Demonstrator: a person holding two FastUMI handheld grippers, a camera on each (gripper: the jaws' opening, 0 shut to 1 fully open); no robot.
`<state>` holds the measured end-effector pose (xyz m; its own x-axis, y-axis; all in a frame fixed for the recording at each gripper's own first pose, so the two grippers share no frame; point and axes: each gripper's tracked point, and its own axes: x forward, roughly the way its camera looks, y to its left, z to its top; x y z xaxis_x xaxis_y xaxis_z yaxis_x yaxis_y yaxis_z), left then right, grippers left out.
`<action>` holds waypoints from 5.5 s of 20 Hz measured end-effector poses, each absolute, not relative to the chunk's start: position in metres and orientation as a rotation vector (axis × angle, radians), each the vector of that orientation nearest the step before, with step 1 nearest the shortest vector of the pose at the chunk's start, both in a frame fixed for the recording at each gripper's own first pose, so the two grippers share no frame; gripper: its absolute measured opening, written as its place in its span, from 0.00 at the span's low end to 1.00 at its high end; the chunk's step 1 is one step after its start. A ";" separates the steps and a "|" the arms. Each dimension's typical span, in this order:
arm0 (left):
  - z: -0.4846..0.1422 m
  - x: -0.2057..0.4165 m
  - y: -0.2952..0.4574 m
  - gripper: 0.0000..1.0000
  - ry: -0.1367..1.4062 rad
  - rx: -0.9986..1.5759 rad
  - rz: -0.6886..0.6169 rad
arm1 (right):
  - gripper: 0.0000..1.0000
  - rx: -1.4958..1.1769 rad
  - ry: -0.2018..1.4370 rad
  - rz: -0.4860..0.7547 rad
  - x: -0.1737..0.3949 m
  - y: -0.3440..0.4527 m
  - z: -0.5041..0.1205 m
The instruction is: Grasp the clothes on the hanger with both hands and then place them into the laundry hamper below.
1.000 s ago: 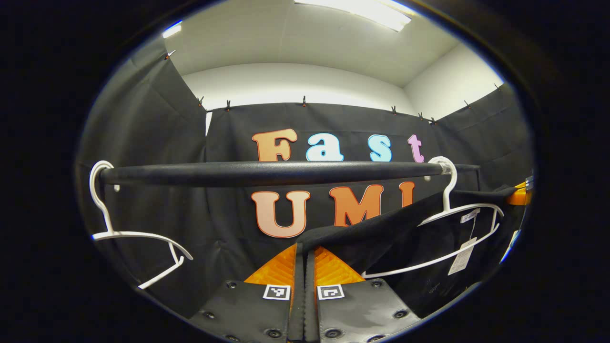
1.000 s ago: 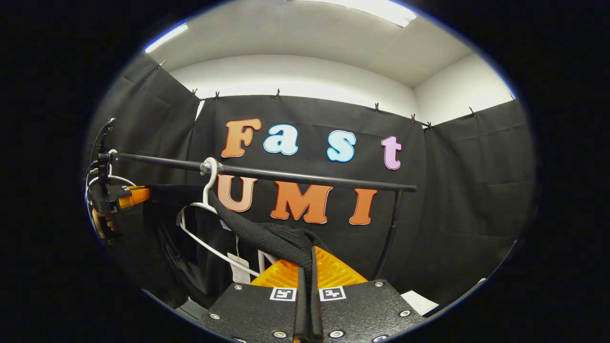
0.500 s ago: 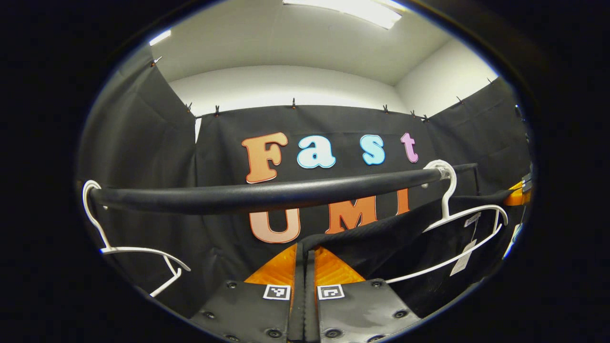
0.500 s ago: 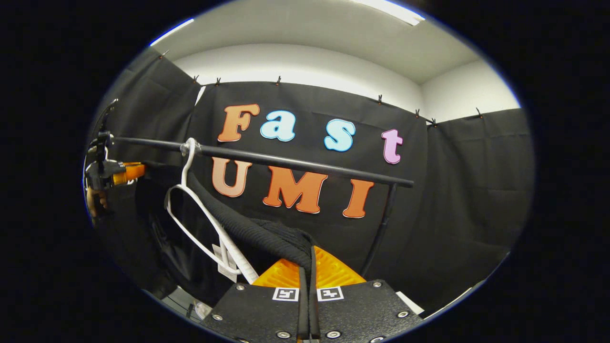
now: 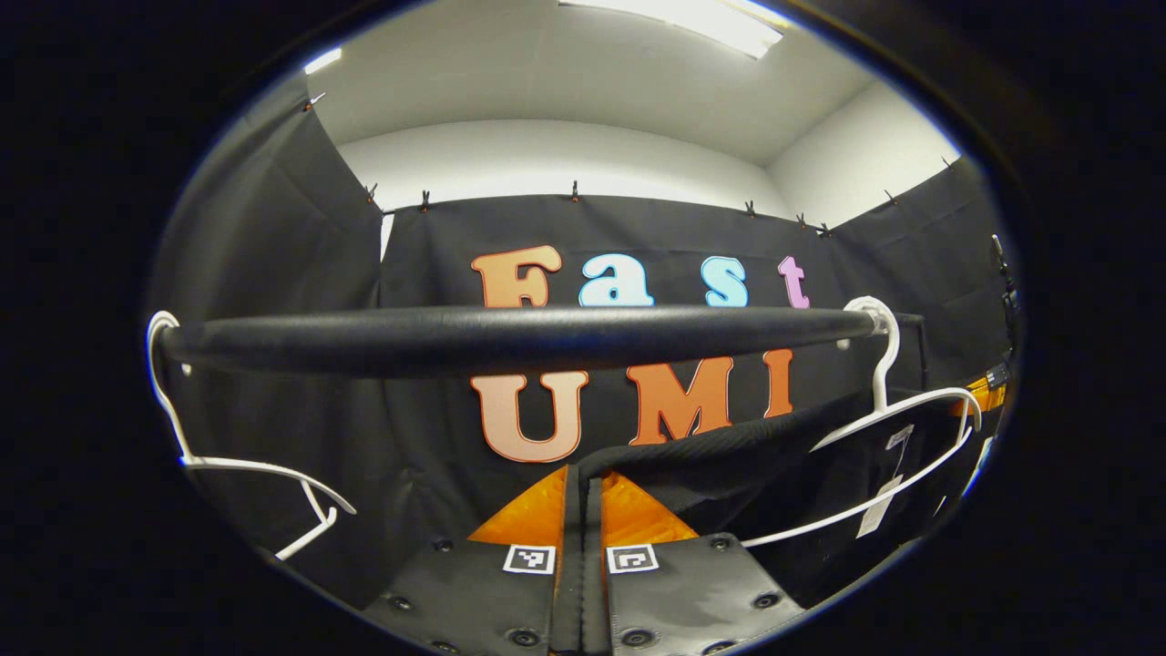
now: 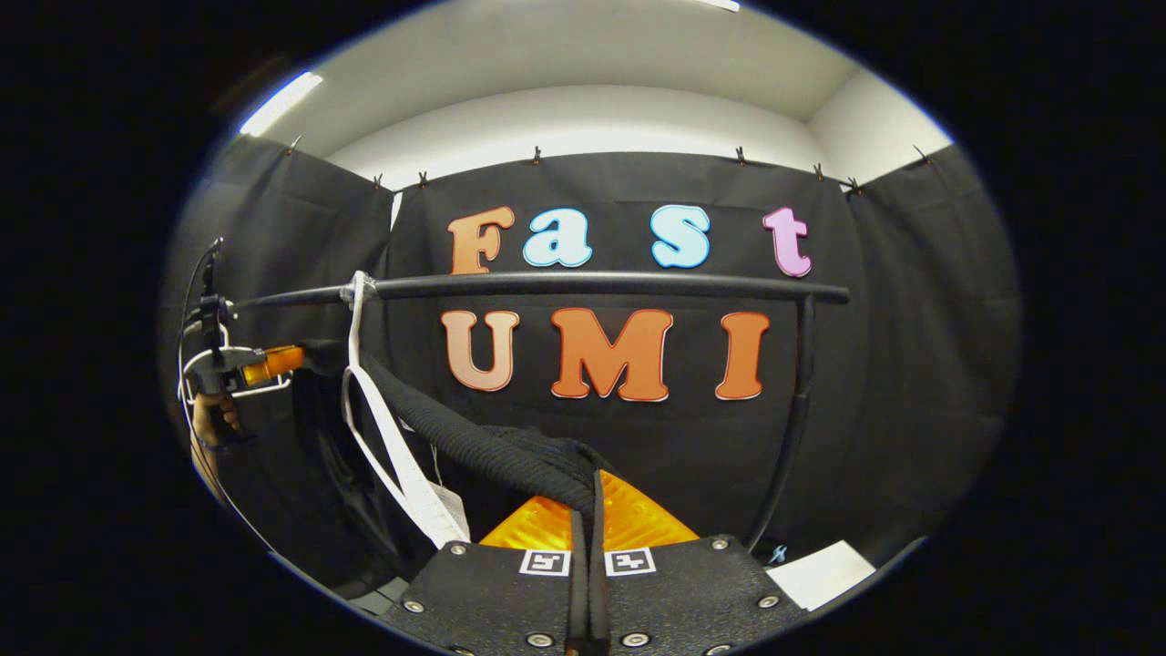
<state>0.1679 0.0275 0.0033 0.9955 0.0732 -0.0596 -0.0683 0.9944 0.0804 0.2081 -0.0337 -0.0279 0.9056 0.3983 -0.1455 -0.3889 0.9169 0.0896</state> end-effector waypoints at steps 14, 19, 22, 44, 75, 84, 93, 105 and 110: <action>-0.017 0.211 0.057 0.07 0.058 0.097 0.149 | 0.00 0.275 0.138 0.582 0.262 -0.009 -0.058; -0.061 0.206 0.058 0.07 0.111 0.045 0.134 | 0.00 0.323 0.176 0.546 0.273 -0.011 -0.109; -0.088 0.194 0.060 0.07 0.148 0.004 0.137 | 0.00 0.357 0.195 0.538 0.266 -0.007 -0.137; -0.208 0.083 -0.036 0.07 0.220 0.070 0.097 | 0.01 0.207 0.247 0.368 0.154 0.055 -0.305; -0.600 0.036 -0.081 0.51 0.897 -0.020 0.123 | 0.36 0.048 0.873 0.223 0.158 0.119 -0.686; -0.522 0.036 -0.065 0.99 0.767 -0.013 0.168 | 0.89 0.062 0.715 0.252 0.152 0.116 -0.582; -0.344 0.027 -0.046 0.99 0.479 -0.004 0.200 | 0.92 0.028 0.476 0.229 0.125 0.099 -0.431; -0.131 -0.024 0.021 0.97 0.193 0.085 0.306 | 0.92 -0.013 0.197 0.227 0.060 0.077 -0.214; -0.064 -0.046 0.037 0.96 0.102 0.102 0.320 | 0.92 -0.010 0.116 0.220 0.040 0.055 -0.139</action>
<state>-0.0456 0.0367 -0.0644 0.9442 0.3187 -0.0839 -0.3083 0.9441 0.1163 0.0398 0.0555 -0.1386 0.9693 0.2167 -0.1162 -0.2178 0.9760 0.0032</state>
